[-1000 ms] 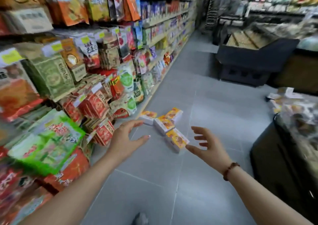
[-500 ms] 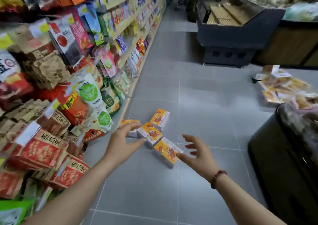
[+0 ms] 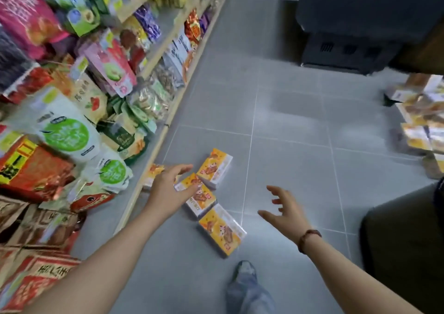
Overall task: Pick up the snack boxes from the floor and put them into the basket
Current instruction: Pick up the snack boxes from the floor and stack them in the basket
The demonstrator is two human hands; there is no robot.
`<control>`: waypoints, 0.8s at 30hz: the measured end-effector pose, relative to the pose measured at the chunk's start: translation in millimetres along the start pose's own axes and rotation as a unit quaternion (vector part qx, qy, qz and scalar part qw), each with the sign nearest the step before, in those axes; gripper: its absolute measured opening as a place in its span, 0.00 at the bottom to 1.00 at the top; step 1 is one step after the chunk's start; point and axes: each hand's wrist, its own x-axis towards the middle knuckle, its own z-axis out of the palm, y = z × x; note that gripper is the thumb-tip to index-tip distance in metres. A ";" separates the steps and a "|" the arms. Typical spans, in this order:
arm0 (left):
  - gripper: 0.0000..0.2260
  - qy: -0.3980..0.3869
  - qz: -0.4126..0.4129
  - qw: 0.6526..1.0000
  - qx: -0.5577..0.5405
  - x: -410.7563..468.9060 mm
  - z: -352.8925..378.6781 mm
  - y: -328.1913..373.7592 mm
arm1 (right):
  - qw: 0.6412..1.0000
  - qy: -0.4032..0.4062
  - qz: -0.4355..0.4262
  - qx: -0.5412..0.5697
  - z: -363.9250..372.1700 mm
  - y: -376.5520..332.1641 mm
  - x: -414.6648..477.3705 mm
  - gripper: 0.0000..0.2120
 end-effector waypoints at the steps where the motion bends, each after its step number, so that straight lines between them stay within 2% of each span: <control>1: 0.20 -0.001 -0.010 1.000 0.001 14.6 11.9 -5.1 | 1.000 -0.002 0.017 0.002 2.5 12.4 15.8 0.29; 5: 0.17 -0.028 -0.042 0.999 0.000 54.8 64.1 -45.7 | 0.994 0.000 0.105 -0.003 39.1 63.6 56.0 0.30; 11: 0.21 -0.127 -0.114 0.985 0.029 77.7 160.3 -180.9 | 0.977 -0.024 0.212 0.016 145.3 161.2 90.7 0.36; 17: 0.25 -0.212 -0.134 0.964 0.084 77.5 241.5 -321.5 | 0.962 -0.050 0.267 0.028 253.1 247.9 130.4 0.37; 24: 0.33 -0.265 -0.133 0.947 0.122 89.5 311.4 -451.5 | 0.949 -0.041 0.313 0.014 353.3 331.8 173.1 0.46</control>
